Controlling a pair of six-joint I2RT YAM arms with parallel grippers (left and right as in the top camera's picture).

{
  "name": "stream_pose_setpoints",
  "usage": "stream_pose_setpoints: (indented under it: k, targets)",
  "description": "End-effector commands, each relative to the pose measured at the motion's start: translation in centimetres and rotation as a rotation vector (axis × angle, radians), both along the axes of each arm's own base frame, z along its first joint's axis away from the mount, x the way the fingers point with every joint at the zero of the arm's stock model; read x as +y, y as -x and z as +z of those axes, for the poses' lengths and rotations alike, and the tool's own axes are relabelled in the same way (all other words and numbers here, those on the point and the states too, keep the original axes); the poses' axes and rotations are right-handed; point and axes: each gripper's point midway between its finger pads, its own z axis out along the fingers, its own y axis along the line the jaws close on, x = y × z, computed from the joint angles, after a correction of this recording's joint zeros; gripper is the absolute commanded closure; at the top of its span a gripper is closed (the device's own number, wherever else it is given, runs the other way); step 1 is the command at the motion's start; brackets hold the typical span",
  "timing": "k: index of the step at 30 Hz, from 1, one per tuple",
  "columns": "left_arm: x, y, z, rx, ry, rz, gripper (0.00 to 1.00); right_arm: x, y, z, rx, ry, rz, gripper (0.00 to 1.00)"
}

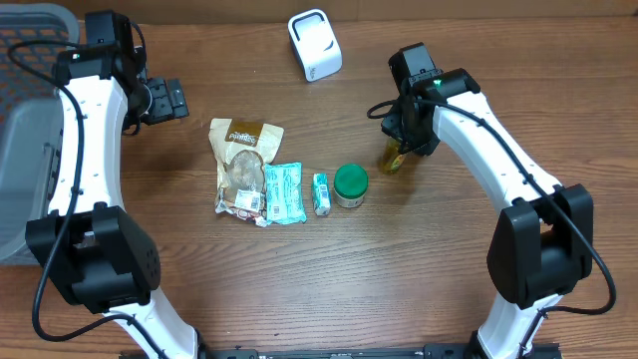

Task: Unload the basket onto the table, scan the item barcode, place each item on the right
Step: 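Close the right gripper on the yellow bottle and lift it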

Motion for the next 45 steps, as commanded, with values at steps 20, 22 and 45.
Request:
stream_pose_setpoints:
  k: [20, 22, 45]
  targets:
    - [-0.1, -0.2, 0.8, -0.018, -0.017, -0.022, 0.00, -0.5, -0.5, 0.0, -0.008, 0.177, 0.588, 0.54]
    - [-0.1, -0.2, 0.8, -0.018, -0.017, -0.022, 0.00, -0.5, -0.5, 0.0, -0.009, 0.184, 0.611, 0.50]
    - [-0.1, -0.2, 0.8, -0.018, -0.017, -0.022, 0.00, -0.7, 0.8, 4.1, 0.047, 0.102, 0.470, 0.00]
